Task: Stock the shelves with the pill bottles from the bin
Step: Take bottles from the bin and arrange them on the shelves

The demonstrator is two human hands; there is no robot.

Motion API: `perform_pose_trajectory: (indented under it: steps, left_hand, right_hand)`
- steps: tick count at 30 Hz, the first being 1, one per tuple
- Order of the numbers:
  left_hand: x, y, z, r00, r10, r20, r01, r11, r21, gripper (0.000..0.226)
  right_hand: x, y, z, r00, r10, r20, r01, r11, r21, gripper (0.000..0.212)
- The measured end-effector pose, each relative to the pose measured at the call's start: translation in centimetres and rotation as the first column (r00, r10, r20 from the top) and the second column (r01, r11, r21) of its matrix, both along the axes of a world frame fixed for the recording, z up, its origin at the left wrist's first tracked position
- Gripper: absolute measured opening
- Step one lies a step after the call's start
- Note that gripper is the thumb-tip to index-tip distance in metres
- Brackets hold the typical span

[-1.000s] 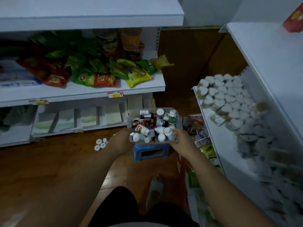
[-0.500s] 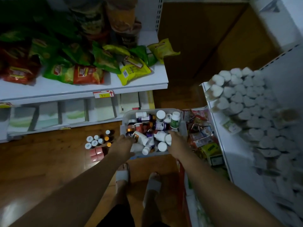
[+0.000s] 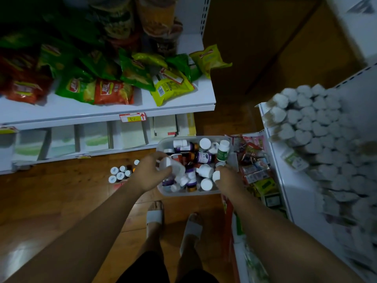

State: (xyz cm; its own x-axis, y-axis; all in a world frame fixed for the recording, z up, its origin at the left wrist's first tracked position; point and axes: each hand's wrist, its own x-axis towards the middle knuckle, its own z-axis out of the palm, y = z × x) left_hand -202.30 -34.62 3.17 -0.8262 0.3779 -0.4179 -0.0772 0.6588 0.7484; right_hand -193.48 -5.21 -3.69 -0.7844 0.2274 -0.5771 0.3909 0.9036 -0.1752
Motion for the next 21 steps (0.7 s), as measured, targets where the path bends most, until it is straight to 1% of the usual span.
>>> perform_pose_trajectory:
  steps: [2, 3, 4, 5, 6, 7, 8, 9, 11, 13, 14, 15, 16, 17, 19, 21]
  left_hand:
    - [-1.3, 0.6, 1.2, 0.987, 0.126, 0.102, -0.137, 0.985, 0.101, 0.029]
    - [-1.9, 0.9, 1.8, 0.969, 0.185, 0.163, -0.210, 0.966, 0.154, 0.027]
    - [-2.4, 1.4, 2.4, 0.943, 0.236, 0.235, -0.287, 0.934, 0.213, 0.027]
    - [-2.8, 1.9, 3.1, 0.907, 0.268, 0.326, -0.363, 0.889, 0.280, 0.029]
    - [-3.1, 2.4, 4.0, 0.864, 0.273, 0.424, -0.434, 0.831, 0.349, 0.031]
    - [-3.3, 3.0, 5.2, 0.820, 0.251, 0.514, -0.491, 0.770, 0.408, 0.031]
    - [-3.5, 3.5, 6.4, 0.776, 0.211, 0.594, -0.539, 0.711, 0.451, 0.028]
    - [-3.6, 4.0, 7.8, 0.734, 0.156, 0.661, -0.576, 0.659, 0.484, 0.029]
    - [-3.8, 4.9, 10.6, 0.674, 0.015, 0.739, -0.610, 0.575, 0.545, 0.041]
    - [-3.9, 5.7, 13.8, 0.650, -0.135, 0.748, -0.589, 0.532, 0.608, 0.054]
    - [-3.9, 6.1, 15.5, 0.648, -0.194, 0.737, -0.571, 0.517, 0.638, 0.057]
    - [-3.9, 6.6, 17.3, 0.649, -0.238, 0.723, -0.555, 0.501, 0.664, 0.059]
    - [-3.8, 7.1, 19.0, 0.648, -0.273, 0.711, -0.548, 0.482, 0.684, 0.061]
    - [-3.7, 7.6, 20.7, 0.644, -0.309, 0.700, -0.544, 0.458, 0.703, 0.063]
    - [-3.3, 8.7, 23.9, 0.637, -0.405, 0.656, -0.515, 0.410, 0.753, 0.066]
    - [-2.4, 10.1, 26.8, 0.642, -0.479, 0.598, -0.456, 0.388, 0.801, 0.061]
  right_hand:
    - [-0.2, 0.2, 0.7, 0.996, -0.082, -0.036, 0.080, 0.995, -0.063, 0.040]
    - [-0.5, 0.3, 1.4, 0.989, -0.135, -0.067, 0.127, 0.984, -0.123, 0.029]
    - [-0.9, 0.5, 2.5, 0.975, -0.199, -0.100, 0.177, 0.965, -0.195, 0.013]
    - [-1.4, 0.8, 3.7, 0.953, -0.270, -0.136, 0.223, 0.931, -0.288, 0.001]
    - [-1.9, 1.0, 5.6, 0.925, -0.349, -0.152, 0.270, 0.884, -0.382, 0.003]
    - [-2.5, 1.1, 7.7, 0.887, -0.436, -0.152, 0.318, 0.816, -0.483, 0.011]
    - [-3.0, 1.0, 10.2, 0.831, -0.538, -0.141, 0.376, 0.730, -0.571, 0.024]
    - [-3.4, 1.0, 12.8, 0.758, -0.638, -0.132, 0.416, 0.629, -0.657, 0.030]
    - [-3.9, 0.9, 17.4, 0.593, -0.801, -0.079, 0.415, 0.388, -0.823, 0.025]
    - [-4.0, 0.4, 22.3, 0.462, -0.886, 0.024, 0.345, 0.155, -0.926, 0.020]
    - [-3.9, 0.0, 24.9, 0.422, -0.905, 0.059, 0.301, 0.078, -0.950, 0.018]
    - [-3.6, -0.3, 27.4, 0.401, -0.913, 0.078, 0.260, 0.032, -0.965, 0.016]
    - [-3.2, -0.6, 29.5, 0.386, -0.919, 0.082, 0.225, 0.008, -0.974, 0.017]
    - [-2.6, -1.0, 31.5, 0.365, -0.928, 0.076, 0.195, -0.004, -0.981, 0.022]
    - [-1.3, -1.5, 34.9, 0.315, -0.948, 0.048, 0.157, 0.003, -0.988, 0.035]
    - [0.3, -1.9, 37.4, 0.264, -0.964, 0.012, 0.135, 0.024, -0.991, 0.043]
